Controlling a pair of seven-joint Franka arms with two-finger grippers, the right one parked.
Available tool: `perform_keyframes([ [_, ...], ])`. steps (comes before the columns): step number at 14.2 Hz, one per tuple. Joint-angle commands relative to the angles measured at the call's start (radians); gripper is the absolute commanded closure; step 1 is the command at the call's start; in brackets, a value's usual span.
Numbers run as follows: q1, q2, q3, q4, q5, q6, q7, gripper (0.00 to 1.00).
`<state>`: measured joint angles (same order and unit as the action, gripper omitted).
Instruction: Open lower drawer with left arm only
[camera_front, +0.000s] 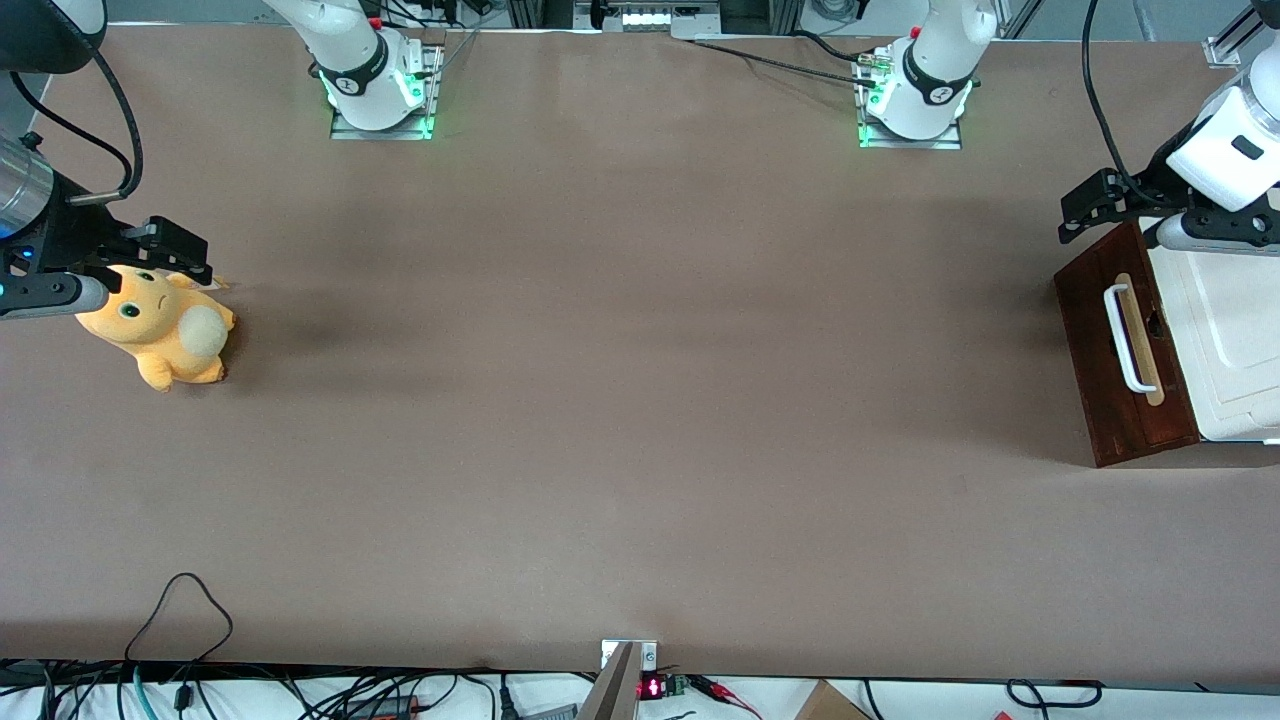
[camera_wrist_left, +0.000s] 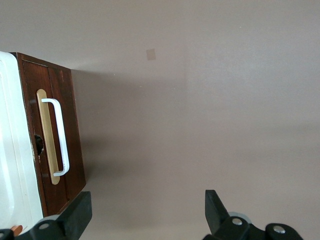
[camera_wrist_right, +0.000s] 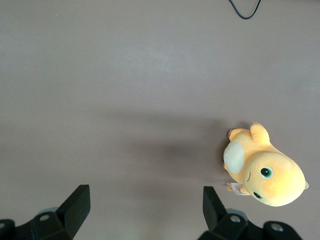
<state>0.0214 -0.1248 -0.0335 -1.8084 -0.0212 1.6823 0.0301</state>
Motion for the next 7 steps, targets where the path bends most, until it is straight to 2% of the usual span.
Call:
perform_keyframes([
  [1, 0.003, 0.002, 0.004, 0.02, -0.02, -0.022, 0.024, 0.0],
  [7, 0.003, 0.016, 0.003, -0.005, 0.003, -0.016, 0.037, 0.0],
])
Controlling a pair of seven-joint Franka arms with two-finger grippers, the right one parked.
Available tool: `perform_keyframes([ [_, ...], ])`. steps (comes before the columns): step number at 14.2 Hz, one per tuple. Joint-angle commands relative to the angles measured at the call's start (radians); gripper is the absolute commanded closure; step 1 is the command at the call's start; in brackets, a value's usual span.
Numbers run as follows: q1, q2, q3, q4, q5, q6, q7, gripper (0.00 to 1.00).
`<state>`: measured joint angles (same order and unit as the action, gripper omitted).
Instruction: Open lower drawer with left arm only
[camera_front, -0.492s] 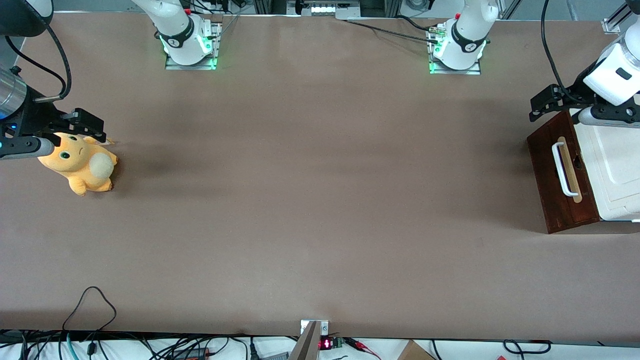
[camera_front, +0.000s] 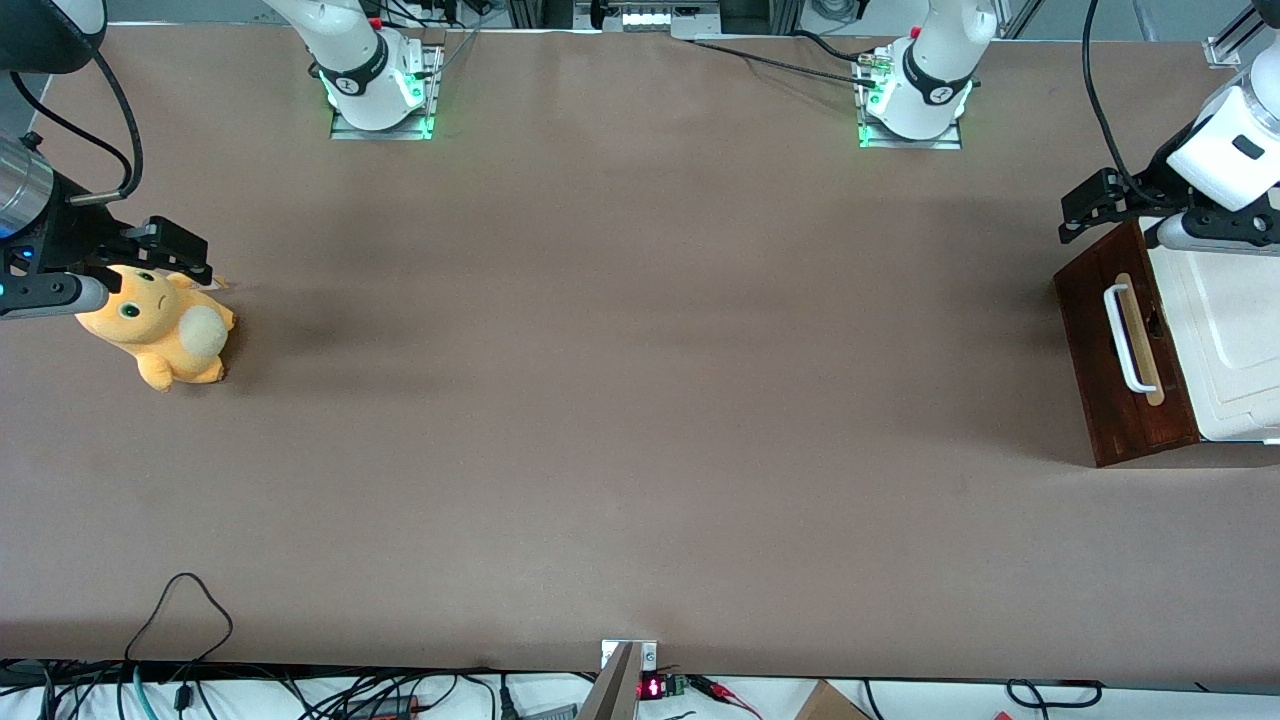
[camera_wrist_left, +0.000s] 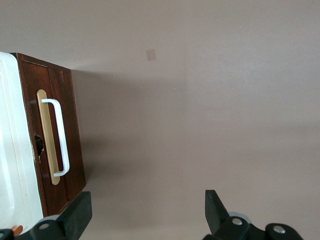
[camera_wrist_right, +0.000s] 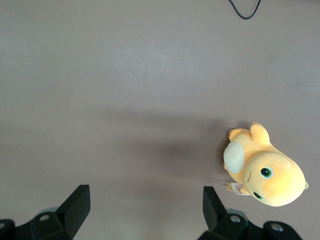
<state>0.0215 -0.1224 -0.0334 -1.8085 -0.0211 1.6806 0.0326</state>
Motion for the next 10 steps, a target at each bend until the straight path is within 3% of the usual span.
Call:
perform_keyframes([
  [1, 0.003, 0.016, 0.003, -0.027, 0.003, -0.021, 0.027, 0.0],
  [7, 0.002, 0.029, 0.003, -0.054, 0.013, 0.031, 0.009, 0.0],
  [8, 0.002, 0.029, -0.011, -0.061, 0.08, 0.053, -0.008, 0.0],
  [10, 0.0, 0.036, -0.096, -0.11, 0.369, 0.07, -0.083, 0.0],
])
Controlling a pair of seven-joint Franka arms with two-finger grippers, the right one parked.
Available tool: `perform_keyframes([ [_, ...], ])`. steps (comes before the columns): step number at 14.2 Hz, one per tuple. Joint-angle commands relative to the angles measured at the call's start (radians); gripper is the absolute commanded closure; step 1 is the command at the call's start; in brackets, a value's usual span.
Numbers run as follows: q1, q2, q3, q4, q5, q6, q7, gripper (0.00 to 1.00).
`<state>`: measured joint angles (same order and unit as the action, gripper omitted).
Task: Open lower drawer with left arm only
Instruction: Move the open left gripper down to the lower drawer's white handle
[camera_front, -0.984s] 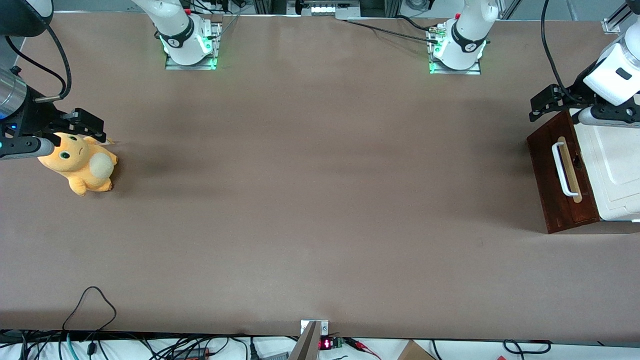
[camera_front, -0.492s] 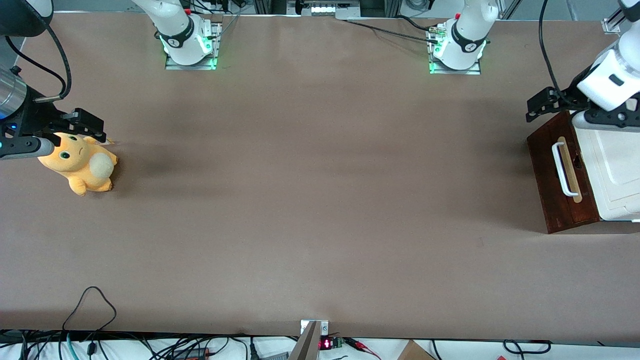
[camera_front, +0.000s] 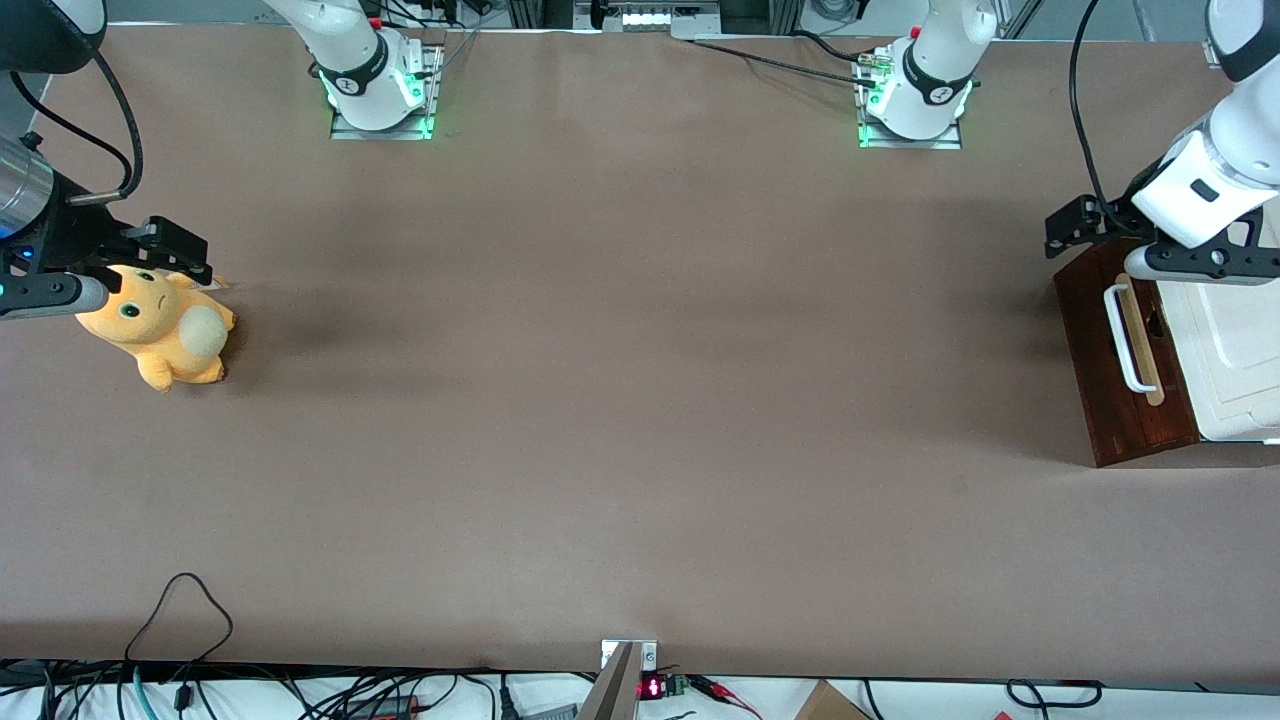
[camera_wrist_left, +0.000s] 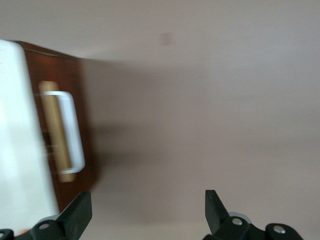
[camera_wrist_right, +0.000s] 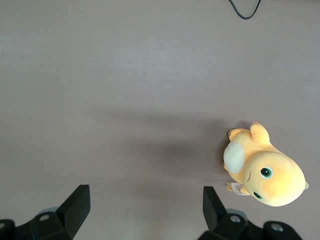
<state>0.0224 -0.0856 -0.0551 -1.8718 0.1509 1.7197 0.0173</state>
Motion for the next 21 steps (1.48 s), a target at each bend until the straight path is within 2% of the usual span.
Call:
perform_keyframes([
  [1, -0.001, 0.015, -0.115, -0.081, 0.333, 0.031, -0.136, 0.0],
  [5, -0.013, 0.064, -0.149, -0.228, 0.648, 0.031, -0.282, 0.0],
  [8, -0.015, 0.122, -0.149, -0.323, 0.821, 0.018, -0.445, 0.0],
  [10, -0.027, 0.18, -0.149, -0.346, 0.892, -0.027, -0.542, 0.0],
  [12, -0.056, 0.255, -0.149, -0.345, 0.914, -0.092, -0.632, 0.0],
  [15, -0.07, 0.334, -0.149, -0.36, 0.989, -0.143, -0.749, 0.0],
  [18, -0.061, 0.391, -0.149, -0.405, 1.125, -0.138, -0.876, 0.0],
  [21, -0.061, 0.441, -0.147, -0.409, 1.165, -0.146, -0.93, 0.0],
])
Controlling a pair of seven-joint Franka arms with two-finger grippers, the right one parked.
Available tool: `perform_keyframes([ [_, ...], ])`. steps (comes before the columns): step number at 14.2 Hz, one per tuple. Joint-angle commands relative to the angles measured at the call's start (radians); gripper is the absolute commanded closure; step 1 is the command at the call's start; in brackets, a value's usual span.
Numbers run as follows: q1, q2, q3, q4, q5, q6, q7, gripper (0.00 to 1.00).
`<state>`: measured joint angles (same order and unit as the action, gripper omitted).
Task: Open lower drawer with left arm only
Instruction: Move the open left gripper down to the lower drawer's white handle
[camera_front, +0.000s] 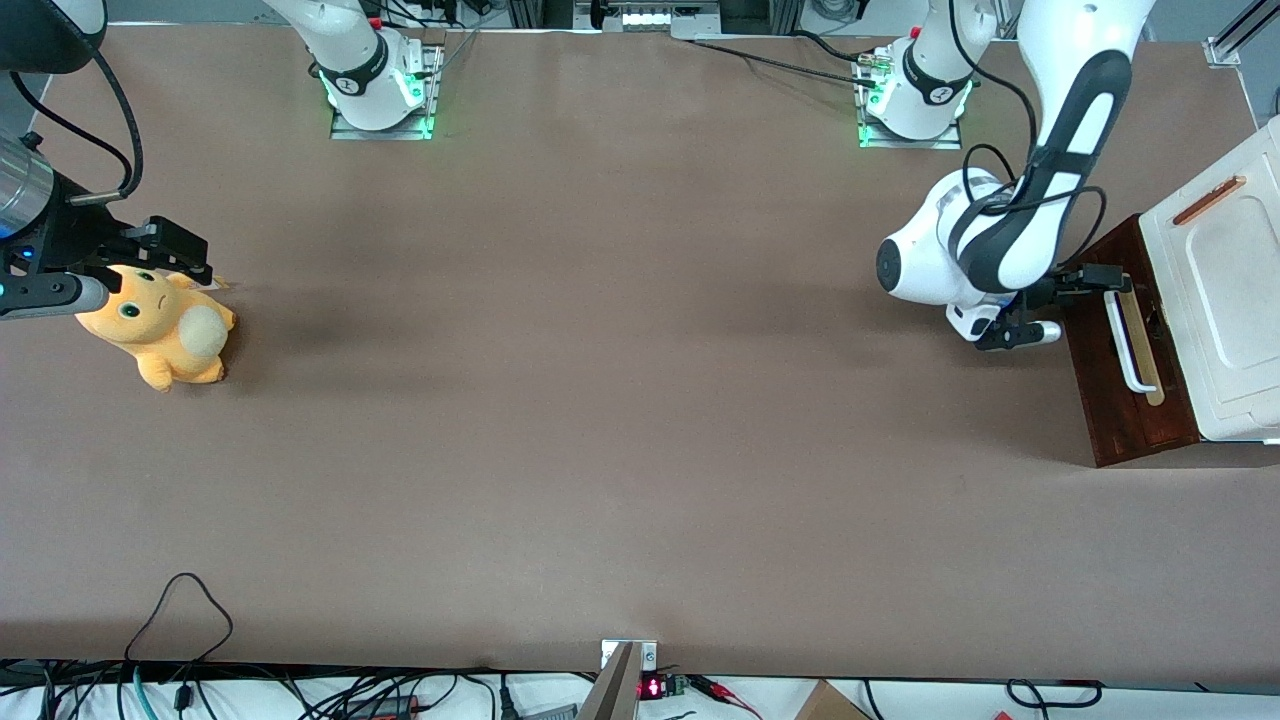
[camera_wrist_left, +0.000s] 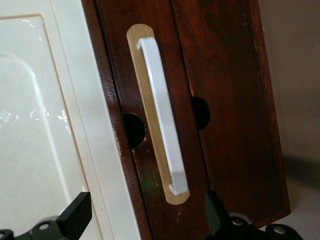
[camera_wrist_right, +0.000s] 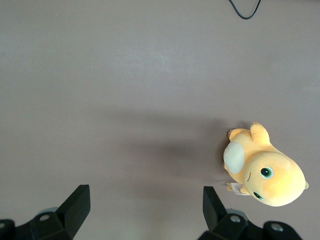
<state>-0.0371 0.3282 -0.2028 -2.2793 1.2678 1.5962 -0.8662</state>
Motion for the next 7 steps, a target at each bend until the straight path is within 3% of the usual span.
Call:
perform_keyframes([
  [1, 0.003, 0.056, 0.003, 0.004, 0.115, -0.028, -0.068, 0.0],
  [3, 0.026, 0.077, 0.023, 0.027, 0.23, -0.025, -0.074, 0.0],
  [7, 0.034, 0.101, 0.031, 0.04, 0.293, -0.047, -0.109, 0.0],
])
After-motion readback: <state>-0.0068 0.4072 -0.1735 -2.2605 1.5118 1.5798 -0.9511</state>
